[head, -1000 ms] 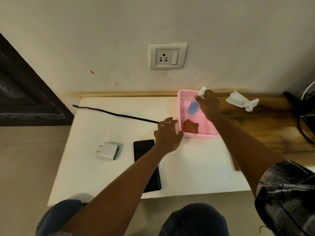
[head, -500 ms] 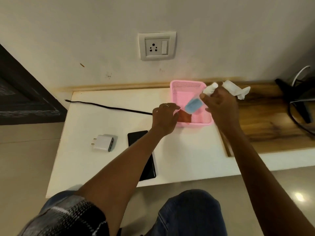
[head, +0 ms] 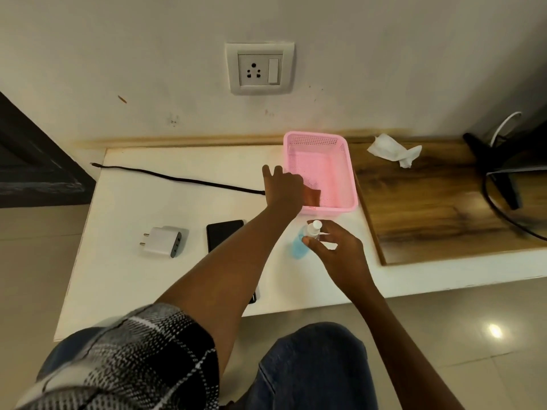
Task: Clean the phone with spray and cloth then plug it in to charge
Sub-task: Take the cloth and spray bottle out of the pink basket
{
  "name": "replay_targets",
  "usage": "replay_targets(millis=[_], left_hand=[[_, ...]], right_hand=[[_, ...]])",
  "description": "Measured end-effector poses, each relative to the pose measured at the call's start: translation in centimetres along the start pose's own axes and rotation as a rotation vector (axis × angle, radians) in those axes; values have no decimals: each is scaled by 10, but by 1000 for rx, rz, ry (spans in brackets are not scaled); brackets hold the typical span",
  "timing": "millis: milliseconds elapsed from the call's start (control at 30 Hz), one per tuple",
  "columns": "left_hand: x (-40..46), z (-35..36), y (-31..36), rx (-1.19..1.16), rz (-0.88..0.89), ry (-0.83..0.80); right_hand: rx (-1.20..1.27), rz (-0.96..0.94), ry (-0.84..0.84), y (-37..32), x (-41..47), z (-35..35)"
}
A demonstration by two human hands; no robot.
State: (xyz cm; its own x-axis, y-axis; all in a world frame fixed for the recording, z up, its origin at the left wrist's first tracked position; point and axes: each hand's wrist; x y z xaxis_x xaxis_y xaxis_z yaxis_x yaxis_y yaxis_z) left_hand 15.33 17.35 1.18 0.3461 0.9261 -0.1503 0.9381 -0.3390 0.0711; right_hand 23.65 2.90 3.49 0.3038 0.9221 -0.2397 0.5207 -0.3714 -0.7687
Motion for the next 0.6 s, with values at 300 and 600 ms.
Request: replay_targets(millis=[300, 600], left_hand=[[14, 6, 8, 88, -58, -54], [14, 20, 2, -140, -159, 54]], right_hand=[[-1, 36, -32, 6, -6, 4], [-26, 47, -33, 4, -8, 6]])
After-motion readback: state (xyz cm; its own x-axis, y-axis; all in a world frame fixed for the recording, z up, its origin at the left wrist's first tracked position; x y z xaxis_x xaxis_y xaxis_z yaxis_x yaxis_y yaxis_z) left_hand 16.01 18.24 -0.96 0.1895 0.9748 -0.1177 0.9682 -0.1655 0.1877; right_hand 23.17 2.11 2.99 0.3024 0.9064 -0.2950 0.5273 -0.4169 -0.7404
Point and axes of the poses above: each hand's wrist, its own x-axis towards the middle knuckle, its own z-axis out of the palm, y = z × x, and after that the axes turned 4 degrees about z, right-handed
